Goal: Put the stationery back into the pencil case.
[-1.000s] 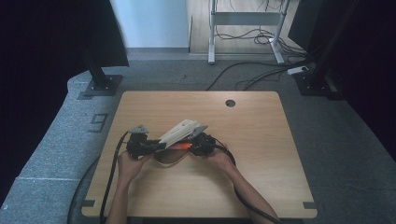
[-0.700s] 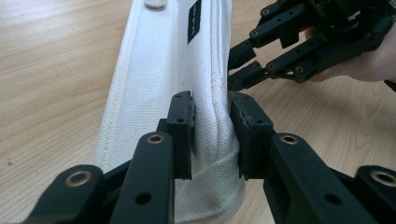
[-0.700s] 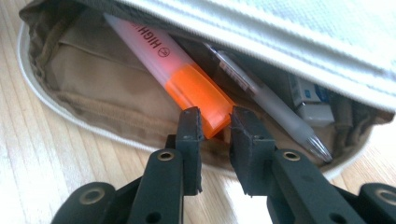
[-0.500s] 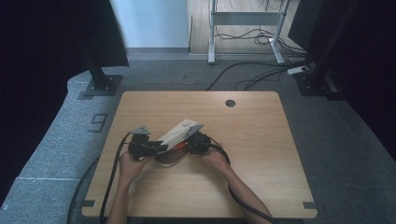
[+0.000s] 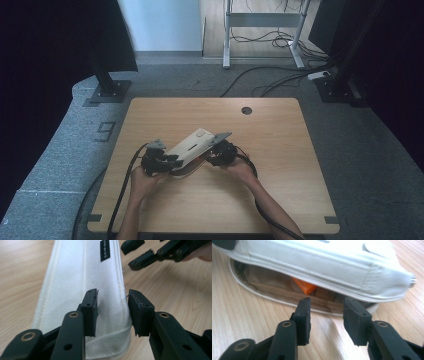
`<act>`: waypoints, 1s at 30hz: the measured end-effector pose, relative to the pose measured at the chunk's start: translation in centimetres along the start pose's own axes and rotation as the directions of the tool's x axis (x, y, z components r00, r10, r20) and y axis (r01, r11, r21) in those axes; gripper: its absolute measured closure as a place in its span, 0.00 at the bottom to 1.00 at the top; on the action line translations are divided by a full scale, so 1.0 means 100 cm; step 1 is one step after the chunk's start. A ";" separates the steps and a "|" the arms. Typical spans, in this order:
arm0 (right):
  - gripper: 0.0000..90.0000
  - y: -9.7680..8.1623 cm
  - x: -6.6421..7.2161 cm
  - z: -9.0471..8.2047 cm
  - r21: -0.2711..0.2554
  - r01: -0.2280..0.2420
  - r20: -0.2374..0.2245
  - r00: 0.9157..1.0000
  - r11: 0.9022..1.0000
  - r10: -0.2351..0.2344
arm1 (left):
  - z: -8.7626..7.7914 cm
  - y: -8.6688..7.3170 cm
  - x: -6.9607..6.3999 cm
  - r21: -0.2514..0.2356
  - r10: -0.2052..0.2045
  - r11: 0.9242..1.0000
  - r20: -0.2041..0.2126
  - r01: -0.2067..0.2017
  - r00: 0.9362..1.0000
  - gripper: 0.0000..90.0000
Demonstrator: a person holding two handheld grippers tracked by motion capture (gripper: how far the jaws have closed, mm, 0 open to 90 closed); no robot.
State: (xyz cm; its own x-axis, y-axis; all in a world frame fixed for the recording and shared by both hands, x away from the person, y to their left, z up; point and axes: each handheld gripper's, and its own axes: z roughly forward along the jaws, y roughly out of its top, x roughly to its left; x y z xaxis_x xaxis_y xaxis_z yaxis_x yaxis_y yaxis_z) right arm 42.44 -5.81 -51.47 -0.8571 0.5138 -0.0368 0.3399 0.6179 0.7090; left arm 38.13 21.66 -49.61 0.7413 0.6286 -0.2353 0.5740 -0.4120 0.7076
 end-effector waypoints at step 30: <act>0.29 -0.018 -0.004 -0.028 -0.034 -0.050 -0.014 0.999 0.998 0.050 | -0.001 -0.006 -0.013 -0.062 0.038 0.997 -0.022 -0.039 0.999 0.29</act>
State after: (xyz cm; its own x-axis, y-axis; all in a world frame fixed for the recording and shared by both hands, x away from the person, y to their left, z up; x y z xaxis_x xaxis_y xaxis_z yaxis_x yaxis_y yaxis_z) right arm 41.09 -8.81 -50.82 -0.8446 0.5354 0.0086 0.3693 0.5708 0.7334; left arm 36.74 21.15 -49.64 0.7546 0.6270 -0.1935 0.5219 -0.3947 0.7562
